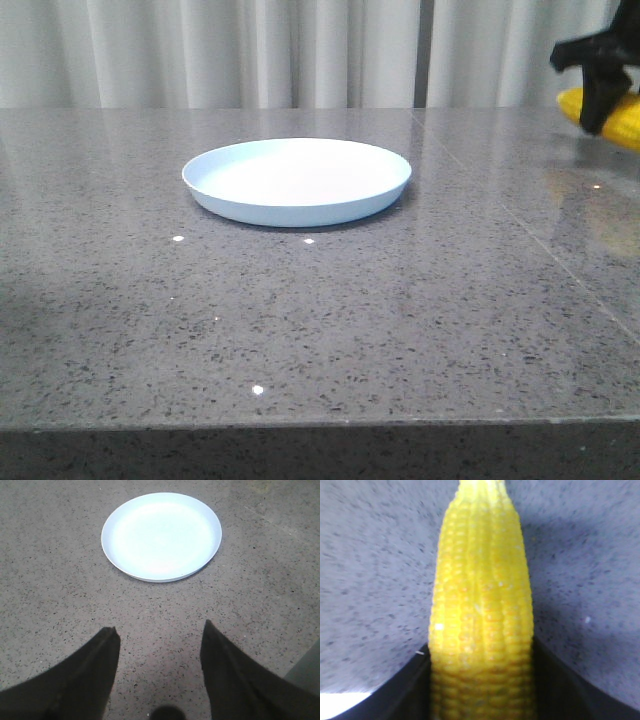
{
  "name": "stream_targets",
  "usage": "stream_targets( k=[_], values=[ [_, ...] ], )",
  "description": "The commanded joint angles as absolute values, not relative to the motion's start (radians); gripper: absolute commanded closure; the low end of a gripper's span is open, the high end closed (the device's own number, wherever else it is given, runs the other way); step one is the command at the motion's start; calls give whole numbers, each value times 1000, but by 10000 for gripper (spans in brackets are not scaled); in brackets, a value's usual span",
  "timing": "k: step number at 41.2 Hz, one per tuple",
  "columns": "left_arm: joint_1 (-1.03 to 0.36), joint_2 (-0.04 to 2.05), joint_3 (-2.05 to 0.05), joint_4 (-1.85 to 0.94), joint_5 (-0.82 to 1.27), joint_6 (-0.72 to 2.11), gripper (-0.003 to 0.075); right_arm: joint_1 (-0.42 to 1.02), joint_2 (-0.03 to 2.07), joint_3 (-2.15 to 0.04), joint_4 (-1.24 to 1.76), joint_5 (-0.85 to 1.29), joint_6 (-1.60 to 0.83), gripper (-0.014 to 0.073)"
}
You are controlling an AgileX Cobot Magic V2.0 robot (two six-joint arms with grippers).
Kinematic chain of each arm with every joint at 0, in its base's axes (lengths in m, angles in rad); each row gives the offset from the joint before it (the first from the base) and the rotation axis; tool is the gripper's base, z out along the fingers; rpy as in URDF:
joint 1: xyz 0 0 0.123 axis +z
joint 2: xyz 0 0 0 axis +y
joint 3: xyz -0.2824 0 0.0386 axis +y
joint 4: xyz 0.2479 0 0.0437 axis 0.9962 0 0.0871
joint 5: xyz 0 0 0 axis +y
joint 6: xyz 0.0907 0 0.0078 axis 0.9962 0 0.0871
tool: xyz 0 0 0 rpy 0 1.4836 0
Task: Place corn on plate with both arms
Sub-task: 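Lift the corn with the right gripper and carry it over the plate, then lower the corn onto the plate and open the right gripper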
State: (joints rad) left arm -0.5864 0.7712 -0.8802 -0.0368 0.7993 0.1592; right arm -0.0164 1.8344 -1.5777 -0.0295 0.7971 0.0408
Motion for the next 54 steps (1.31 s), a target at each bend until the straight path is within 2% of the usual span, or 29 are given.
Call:
stream_targets(
  k=[1,10,20,29,44,48,54],
  values=[
    [-594,768,-906,-40,722,150,353,9,1690,-1613,0,786,30,367],
    [-594,768,-906,-40,722,150,353,131,1528,-1613,42,892,30,367],
    [-594,768,-906,-40,722,150,353,364,1458,-1613,54,893,30,367],
    [-594,768,-906,-40,722,150,353,511,1541,-1613,54,847,77,367],
    [-594,768,-906,-40,722,150,353,533,1771,-1613,61,690,137,364],
    [-594,768,-906,-40,722,150,353,533,1807,-1613,62,664,137,308],
    [-594,768,-906,-40,722,150,353,533,1834,-1613,65,655,137,120]
  ],
)
